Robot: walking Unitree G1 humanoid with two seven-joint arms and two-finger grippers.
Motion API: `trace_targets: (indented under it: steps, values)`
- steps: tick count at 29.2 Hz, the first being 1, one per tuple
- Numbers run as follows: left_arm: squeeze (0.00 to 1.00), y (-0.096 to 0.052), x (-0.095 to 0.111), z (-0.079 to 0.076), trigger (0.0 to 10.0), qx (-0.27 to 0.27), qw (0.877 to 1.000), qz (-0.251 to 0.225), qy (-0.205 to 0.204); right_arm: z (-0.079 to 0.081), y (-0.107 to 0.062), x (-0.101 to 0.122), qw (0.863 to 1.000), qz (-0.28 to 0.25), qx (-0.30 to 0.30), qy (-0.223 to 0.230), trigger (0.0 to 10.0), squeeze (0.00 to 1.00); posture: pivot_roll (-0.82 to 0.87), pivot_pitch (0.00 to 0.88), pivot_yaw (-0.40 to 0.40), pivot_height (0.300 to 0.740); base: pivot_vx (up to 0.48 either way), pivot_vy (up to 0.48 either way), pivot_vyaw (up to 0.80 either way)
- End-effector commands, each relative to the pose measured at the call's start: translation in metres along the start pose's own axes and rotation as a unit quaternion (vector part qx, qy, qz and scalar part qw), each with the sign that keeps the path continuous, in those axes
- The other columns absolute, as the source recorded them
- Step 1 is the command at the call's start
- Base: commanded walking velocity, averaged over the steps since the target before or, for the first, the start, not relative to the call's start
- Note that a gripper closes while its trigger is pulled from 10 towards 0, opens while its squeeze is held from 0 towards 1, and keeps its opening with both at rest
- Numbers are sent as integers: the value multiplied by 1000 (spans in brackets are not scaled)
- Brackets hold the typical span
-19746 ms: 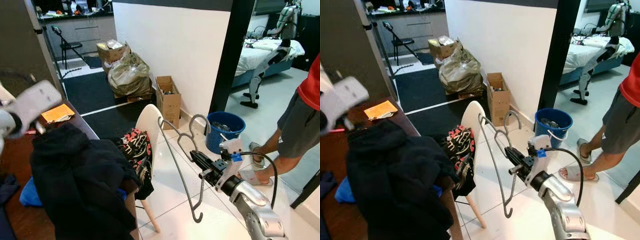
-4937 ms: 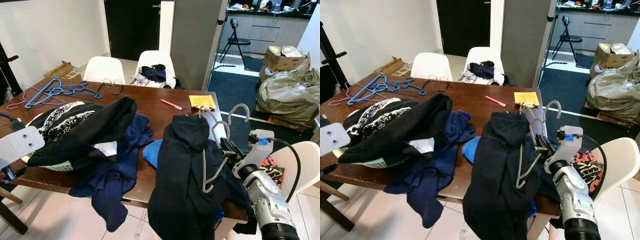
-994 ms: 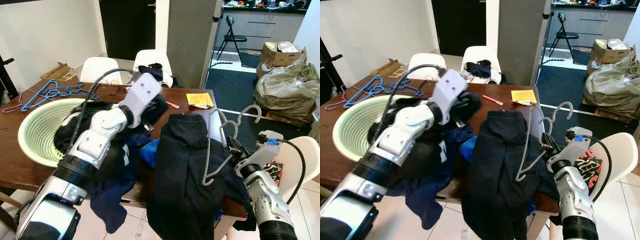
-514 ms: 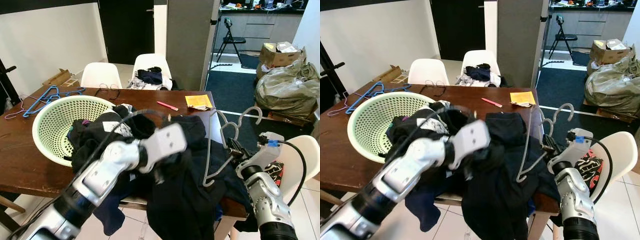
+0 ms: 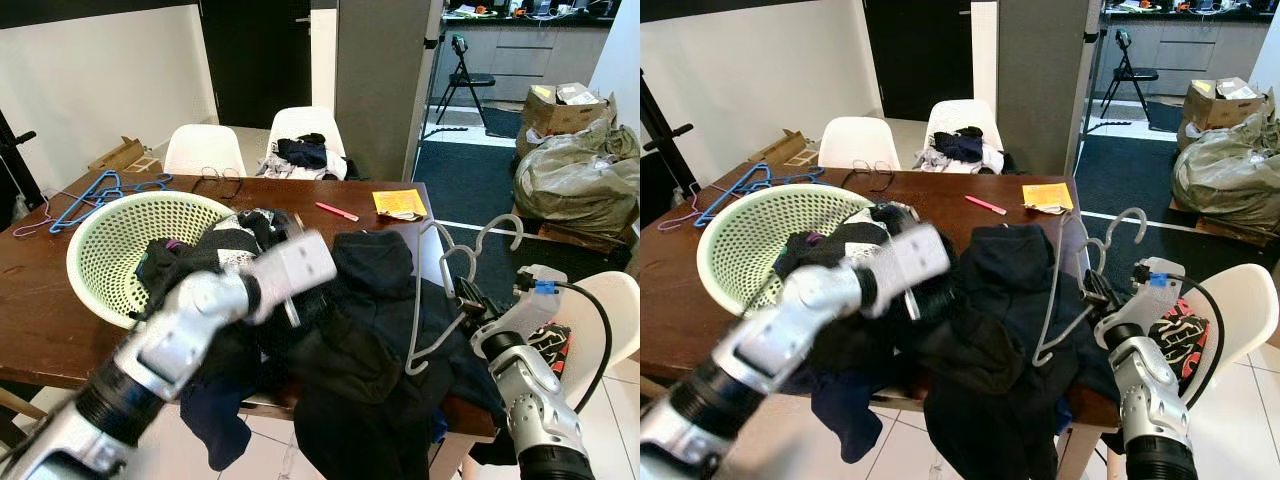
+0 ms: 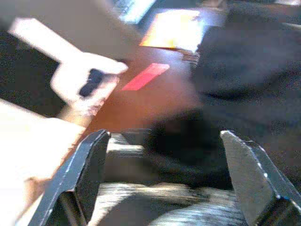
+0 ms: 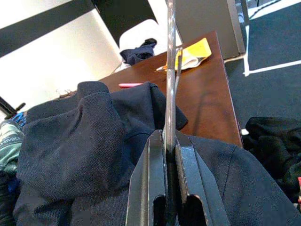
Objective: Hang hanger
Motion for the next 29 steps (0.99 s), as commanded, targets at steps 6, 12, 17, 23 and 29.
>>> trace_targets:
  steps: [6, 12, 17, 23, 29]
  values:
    - [0, 1, -22, 34, 10000, 107, 992, 66, -22, 1, 0, -4, 1000, 8, 1, 9, 10000, 0, -12, 0, 14, 740, 0, 0, 0]
    - [0, 17, -34, 22, 10000, 72, 992, 100, -7, 1, 1, -2, 1000, 7, 0, 7, 10000, 0, -21, 0, 16, 740, 0, 0, 0]
    - [0, 32, -27, 18, 10000, 67, 993, 93, 0, 2, 2, -1, 1000, 5, 0, 5, 10000, 0, -27, 0, 18, 740, 0, 0, 0]
    - [0, 43, -21, 15, 10000, 60, 995, 83, -6, 2, 2, 0, 1000, 3, -1, 5, 10000, 0, -32, 0, 21, 740, 0, 0, 0]
    - [0, 48, -13, 8, 10000, 45, 997, 68, -12, 2, 2, 1, 1000, 2, -2, 5, 10000, 0, -34, 0, 21, 740, 0, 0, 0]
Point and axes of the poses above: a point about 5 cm out from each wrist's last joint towards the gripper, its own y axis pointing out of the wrist towards the gripper, its own x axis along the axis of the wrist's last joint, z = x × y, the point moved 2 cm from there along y, pointing out of the wrist towards the gripper, and after that the axes turned 1 degree about -y, right-handed, at the moved point
